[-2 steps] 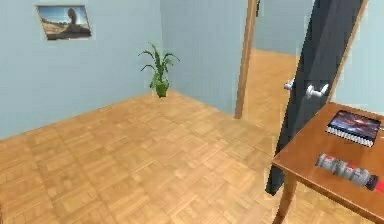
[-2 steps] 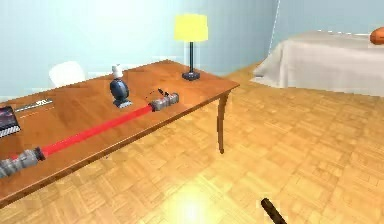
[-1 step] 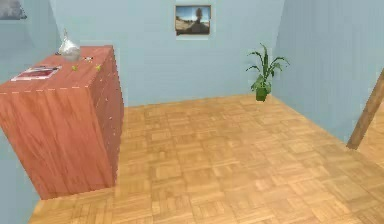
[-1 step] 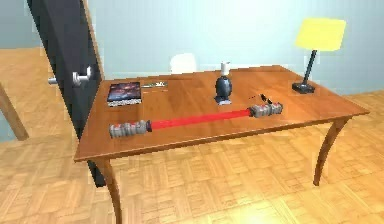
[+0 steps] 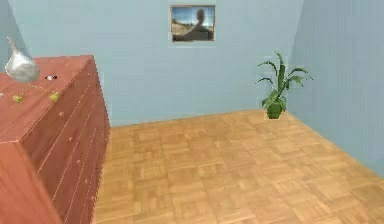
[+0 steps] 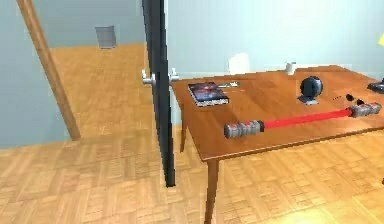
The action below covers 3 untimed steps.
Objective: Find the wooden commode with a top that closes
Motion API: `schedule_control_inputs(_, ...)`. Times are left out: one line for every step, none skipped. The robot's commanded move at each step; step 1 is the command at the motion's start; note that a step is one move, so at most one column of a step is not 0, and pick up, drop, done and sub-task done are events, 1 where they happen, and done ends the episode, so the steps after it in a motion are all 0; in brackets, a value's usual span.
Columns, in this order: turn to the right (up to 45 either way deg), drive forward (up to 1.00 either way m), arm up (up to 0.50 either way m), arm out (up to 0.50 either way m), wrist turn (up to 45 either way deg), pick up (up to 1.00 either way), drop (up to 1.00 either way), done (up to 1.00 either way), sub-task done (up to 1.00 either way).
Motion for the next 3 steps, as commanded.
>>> schedule_control_inputs(45.0,0.0,0.0,0.0,0.0,0.0,0.0,0.0,0.0)
schedule_control_inputs(0.0,1.0,0.0,0.0,0.0,0.0,0.0,0.0,0.0)
schedule_control_inputs(6.0,0.0,0.0,0.0,0.0,0.0,0.0,0.0,0.0)
